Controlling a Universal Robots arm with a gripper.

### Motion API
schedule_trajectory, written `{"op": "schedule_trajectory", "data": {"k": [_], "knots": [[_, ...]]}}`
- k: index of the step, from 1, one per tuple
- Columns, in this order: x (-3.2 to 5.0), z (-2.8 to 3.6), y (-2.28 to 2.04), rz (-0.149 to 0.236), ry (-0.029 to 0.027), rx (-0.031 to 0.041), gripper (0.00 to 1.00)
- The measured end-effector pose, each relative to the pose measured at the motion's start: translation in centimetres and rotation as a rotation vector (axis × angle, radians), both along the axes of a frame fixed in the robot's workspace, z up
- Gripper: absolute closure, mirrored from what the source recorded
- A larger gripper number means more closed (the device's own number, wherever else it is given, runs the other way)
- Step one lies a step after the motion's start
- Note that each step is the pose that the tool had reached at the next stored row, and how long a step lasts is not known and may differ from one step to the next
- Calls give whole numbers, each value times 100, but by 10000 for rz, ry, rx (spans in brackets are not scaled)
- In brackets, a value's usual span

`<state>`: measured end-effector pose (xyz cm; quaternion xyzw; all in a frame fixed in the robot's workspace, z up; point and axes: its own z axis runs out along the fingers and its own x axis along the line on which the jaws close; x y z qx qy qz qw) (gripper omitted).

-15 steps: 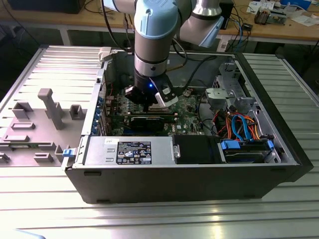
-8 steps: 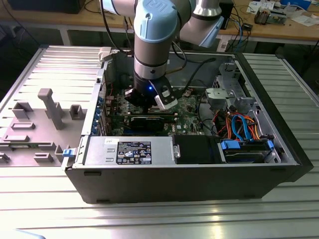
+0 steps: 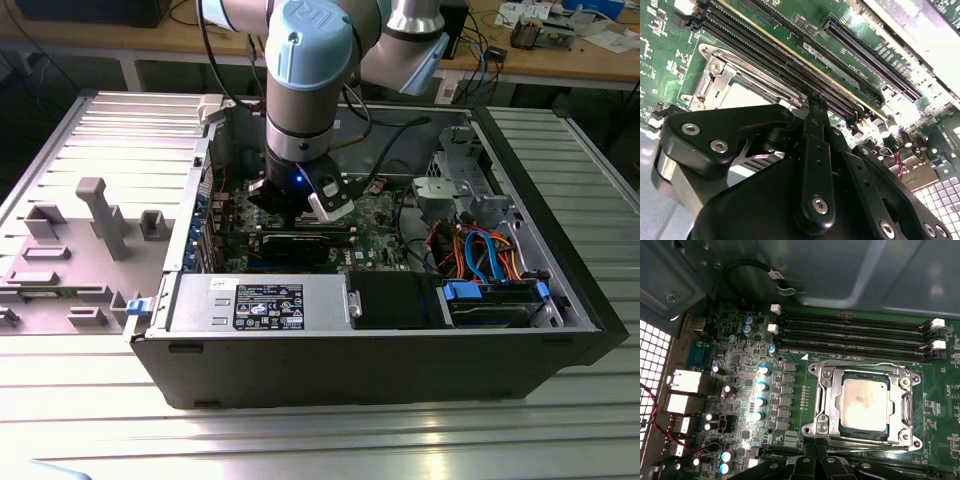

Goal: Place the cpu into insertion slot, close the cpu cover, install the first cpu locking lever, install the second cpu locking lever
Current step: 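Install the second cpu locking lever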

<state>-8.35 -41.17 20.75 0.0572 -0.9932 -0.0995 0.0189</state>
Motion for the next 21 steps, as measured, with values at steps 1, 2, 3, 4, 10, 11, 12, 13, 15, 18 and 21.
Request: {"op": "schedule_trajectory", "data": {"k": [1,2,3,4,10,11,12,13,15,18,21], "knots": [[-1,-5,0,10,0,33,89],[-2,-15,0,23,0,86,89],[-5,-23,0,38,-1,149,89],[-9,-28,1,45,-2,180,89],[-42,-40,1,46,1,249,89],[-42,-40,1,46,0,251,89],[-42,-40,1,46,-1,252,89],[-42,-41,1,46,-2,255,89],[-43,-40,1,45,0,270,89],[-43,-43,1,45,0,361,89],[-43,-48,1,45,-1,486,89]]}}
